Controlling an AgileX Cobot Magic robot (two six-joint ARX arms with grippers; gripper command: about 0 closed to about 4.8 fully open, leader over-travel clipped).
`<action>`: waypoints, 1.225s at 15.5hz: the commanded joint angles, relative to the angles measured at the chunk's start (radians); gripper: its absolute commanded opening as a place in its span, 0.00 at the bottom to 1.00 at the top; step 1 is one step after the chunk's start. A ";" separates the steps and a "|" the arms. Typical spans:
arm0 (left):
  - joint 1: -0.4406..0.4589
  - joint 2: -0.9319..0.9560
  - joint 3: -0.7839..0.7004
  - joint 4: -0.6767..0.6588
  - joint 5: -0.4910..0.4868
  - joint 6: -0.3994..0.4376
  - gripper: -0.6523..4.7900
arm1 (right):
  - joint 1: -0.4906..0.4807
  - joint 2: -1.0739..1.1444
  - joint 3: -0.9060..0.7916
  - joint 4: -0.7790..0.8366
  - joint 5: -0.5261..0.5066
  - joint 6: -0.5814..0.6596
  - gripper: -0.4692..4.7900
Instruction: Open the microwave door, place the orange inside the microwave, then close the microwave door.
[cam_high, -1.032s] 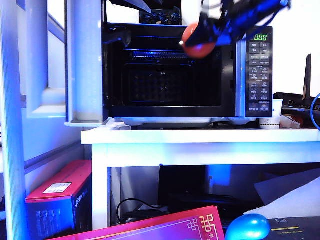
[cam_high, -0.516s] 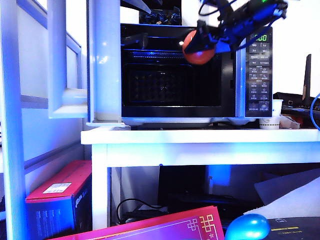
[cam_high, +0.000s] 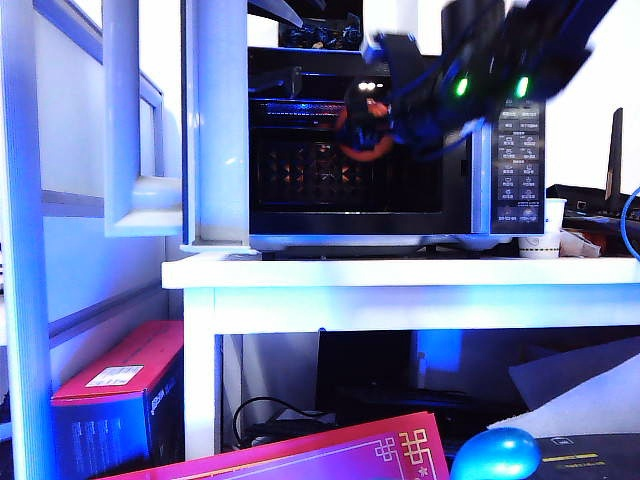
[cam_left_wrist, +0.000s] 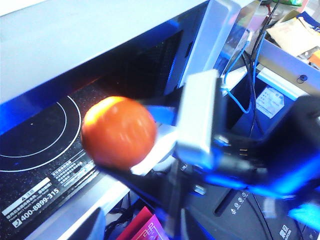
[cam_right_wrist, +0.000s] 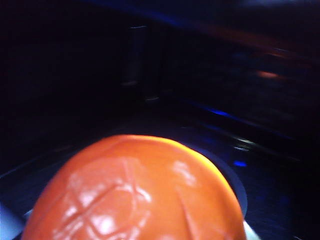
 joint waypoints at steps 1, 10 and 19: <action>0.000 -0.006 0.002 0.006 0.000 0.004 0.50 | 0.006 0.062 0.001 0.197 0.123 0.079 0.50; 0.001 -0.006 0.002 0.007 0.001 0.006 0.50 | 0.017 0.144 0.005 0.283 0.093 0.084 0.50; 0.001 -0.006 0.002 0.005 0.001 0.011 0.50 | 0.021 0.262 0.244 0.148 0.123 0.076 0.49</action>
